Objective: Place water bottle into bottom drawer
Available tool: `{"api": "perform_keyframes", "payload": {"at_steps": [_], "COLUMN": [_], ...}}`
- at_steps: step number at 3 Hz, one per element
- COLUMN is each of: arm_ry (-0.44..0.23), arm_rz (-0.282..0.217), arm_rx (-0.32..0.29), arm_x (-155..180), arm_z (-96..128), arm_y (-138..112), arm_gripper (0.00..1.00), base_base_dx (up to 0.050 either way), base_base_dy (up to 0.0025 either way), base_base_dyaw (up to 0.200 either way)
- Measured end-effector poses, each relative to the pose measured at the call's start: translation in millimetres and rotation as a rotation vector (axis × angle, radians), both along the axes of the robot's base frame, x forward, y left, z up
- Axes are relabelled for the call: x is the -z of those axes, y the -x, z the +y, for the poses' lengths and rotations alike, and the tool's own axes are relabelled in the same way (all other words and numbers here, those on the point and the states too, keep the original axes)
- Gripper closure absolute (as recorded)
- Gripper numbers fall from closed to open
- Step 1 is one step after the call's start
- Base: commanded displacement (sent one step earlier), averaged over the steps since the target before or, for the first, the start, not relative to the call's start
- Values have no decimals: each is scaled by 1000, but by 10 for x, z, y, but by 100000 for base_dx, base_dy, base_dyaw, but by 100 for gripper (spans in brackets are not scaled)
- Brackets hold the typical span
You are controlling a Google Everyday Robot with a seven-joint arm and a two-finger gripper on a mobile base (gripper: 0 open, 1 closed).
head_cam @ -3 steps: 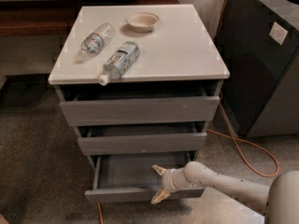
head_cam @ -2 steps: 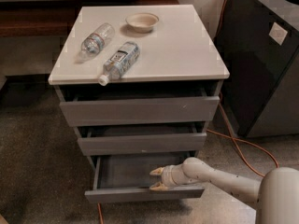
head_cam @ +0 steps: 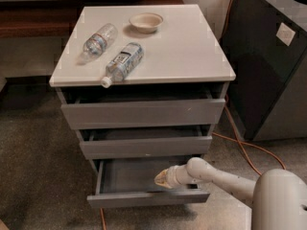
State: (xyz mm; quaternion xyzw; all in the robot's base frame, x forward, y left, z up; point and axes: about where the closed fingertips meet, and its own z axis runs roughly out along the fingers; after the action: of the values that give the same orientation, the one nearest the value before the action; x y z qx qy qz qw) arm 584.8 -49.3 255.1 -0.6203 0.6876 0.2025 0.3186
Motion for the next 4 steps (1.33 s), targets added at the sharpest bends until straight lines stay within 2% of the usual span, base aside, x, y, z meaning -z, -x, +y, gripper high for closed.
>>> {"api": "perform_keyframes", "payload": {"at_steps": [1,2,4], "arm_ry": [14,35,64], "arm_rz": [17,31,78], "arm_rx": [23,40,19], "arm_x": [152,323,627], "arm_z": [-14,-33,52], "arm_y": [-107,-191,-127], "arm_gripper": [100,100,100], "base_base_dx": [0,0,0], "base_base_dy": [0,0,0], "base_base_dyaw": [0,0,0]}}
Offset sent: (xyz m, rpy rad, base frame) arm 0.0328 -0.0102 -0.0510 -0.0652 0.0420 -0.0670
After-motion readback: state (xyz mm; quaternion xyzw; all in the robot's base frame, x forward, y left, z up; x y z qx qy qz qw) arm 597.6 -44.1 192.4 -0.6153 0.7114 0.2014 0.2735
